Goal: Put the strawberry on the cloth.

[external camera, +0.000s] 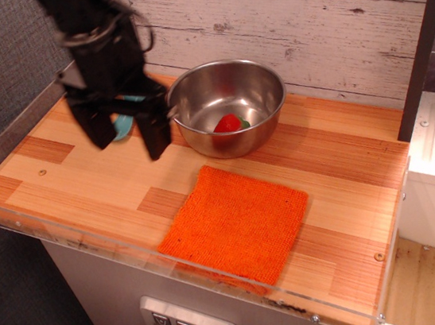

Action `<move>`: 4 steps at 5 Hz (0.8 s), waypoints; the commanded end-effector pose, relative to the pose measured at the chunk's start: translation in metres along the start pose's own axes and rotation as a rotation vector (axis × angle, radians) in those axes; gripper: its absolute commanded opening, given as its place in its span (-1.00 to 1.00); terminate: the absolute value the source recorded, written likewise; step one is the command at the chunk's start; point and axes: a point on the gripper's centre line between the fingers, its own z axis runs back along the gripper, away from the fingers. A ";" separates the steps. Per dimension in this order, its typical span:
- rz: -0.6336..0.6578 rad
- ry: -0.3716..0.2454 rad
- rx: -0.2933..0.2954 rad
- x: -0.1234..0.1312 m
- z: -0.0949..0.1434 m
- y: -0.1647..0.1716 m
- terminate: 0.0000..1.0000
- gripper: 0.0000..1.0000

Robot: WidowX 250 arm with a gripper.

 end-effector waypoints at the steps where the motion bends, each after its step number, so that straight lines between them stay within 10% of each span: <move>1: 0.006 -0.068 0.063 0.056 0.013 -0.011 -1.00 1.00; 4: 0.023 -0.071 0.151 0.089 -0.018 -0.026 -1.00 1.00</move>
